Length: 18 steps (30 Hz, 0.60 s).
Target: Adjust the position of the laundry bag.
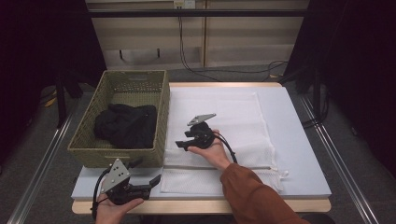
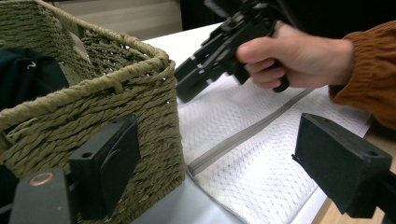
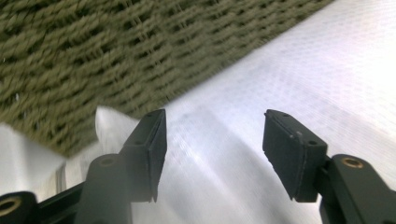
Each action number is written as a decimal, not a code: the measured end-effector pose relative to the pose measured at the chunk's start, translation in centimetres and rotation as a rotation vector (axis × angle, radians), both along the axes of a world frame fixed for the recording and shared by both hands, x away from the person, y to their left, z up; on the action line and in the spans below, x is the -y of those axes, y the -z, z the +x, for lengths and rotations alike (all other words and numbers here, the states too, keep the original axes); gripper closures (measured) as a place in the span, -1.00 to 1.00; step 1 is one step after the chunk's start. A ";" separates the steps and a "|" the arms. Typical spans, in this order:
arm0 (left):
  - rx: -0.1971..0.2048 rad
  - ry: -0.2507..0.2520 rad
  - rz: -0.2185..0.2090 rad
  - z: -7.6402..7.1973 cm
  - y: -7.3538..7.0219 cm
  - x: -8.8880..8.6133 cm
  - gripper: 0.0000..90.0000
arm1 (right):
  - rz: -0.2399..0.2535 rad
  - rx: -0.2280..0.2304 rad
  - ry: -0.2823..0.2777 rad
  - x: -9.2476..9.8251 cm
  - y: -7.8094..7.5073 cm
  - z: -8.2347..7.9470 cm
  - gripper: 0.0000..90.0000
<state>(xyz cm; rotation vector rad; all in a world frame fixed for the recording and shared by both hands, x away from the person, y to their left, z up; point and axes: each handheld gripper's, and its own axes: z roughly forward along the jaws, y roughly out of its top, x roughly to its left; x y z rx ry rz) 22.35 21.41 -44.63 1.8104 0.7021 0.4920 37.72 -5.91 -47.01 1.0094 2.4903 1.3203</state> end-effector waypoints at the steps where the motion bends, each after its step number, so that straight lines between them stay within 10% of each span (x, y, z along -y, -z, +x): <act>1: 0.001 0.005 0.002 0.1 0.0 0.0 -0.69 | -0.005 0.007 -0.003 0.4 -0.1 -0.2 -0.14; 12: -0.020 0.001 -0.017 0.6 0.0 0.0 -0.70 | 0.018 -0.016 -0.042 5.5 -1.6 -2.1 -0.20; 18: -0.018 0.030 -0.005 0.5 0.1 0.4 -0.70 | 0.028 0.022 0.027 9.6 -2.7 -3.7 -0.20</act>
